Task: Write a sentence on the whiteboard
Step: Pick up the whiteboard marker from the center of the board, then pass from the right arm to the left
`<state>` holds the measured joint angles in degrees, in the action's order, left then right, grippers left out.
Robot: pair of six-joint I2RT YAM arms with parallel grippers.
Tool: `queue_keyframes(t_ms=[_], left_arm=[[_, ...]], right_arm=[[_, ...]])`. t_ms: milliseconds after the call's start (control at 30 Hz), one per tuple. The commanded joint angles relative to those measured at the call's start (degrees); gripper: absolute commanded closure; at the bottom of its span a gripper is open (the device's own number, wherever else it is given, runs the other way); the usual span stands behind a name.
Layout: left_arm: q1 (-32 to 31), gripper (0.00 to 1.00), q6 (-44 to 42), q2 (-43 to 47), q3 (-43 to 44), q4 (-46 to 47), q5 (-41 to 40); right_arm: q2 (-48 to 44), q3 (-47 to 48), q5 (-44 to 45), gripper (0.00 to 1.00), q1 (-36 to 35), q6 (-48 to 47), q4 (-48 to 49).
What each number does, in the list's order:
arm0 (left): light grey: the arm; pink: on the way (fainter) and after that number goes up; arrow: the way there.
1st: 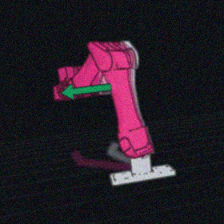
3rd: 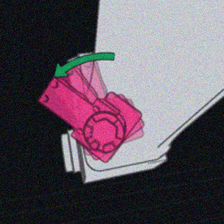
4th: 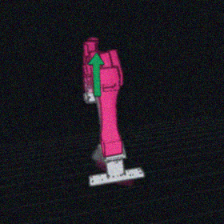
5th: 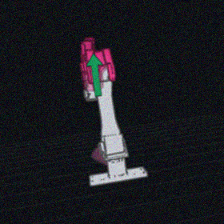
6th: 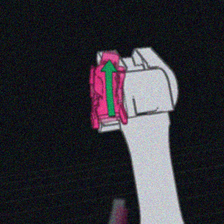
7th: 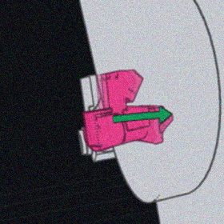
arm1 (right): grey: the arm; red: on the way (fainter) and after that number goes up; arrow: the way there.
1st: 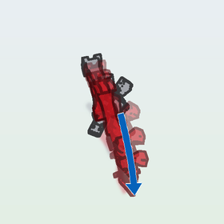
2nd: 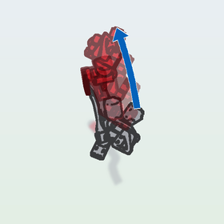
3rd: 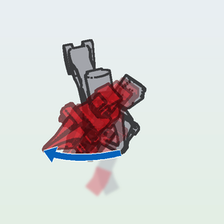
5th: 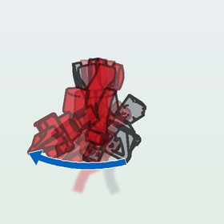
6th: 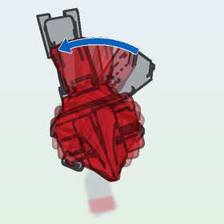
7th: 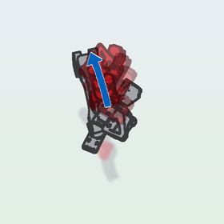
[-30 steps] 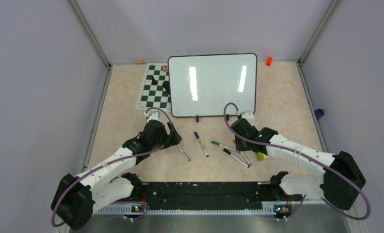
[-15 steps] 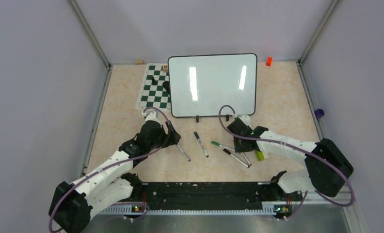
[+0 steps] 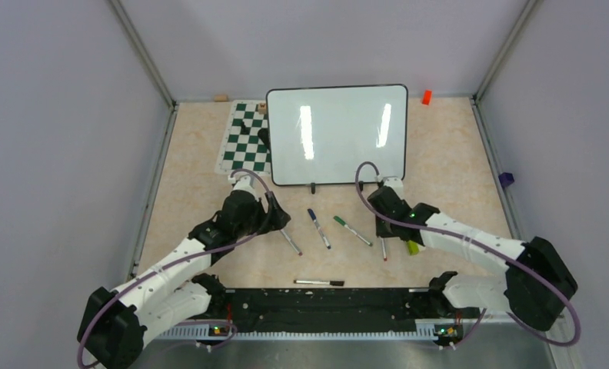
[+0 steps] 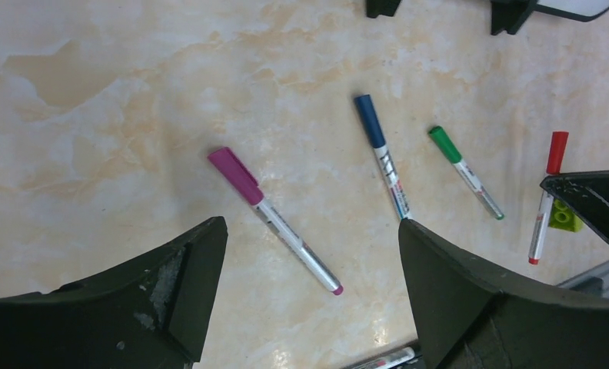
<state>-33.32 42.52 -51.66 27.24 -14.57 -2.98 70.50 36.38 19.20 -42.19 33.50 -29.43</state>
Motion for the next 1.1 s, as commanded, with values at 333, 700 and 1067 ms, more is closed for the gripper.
queue_keyframes(t_ms=[333, 700, 1067], left_arm=[[-0.04, 0.18, 10.13, -8.94, 7.85, 20.73, 19.60], [-1.73, 0.25, 23.38, -21.90, 8.79, 42.38, 32.26], [-4.14, 0.40, 24.54, -23.61, 8.74, 47.12, 32.72]], right_arm=[[-14.32, 5.71, -20.65, 1.00, 0.54, -9.15, 9.87], [-8.70, 7.82, -36.73, 1.00, 0.19, -7.04, 21.84], [-5.44, 8.77, -38.28, 1.00, 0.10, -5.34, 26.58]])
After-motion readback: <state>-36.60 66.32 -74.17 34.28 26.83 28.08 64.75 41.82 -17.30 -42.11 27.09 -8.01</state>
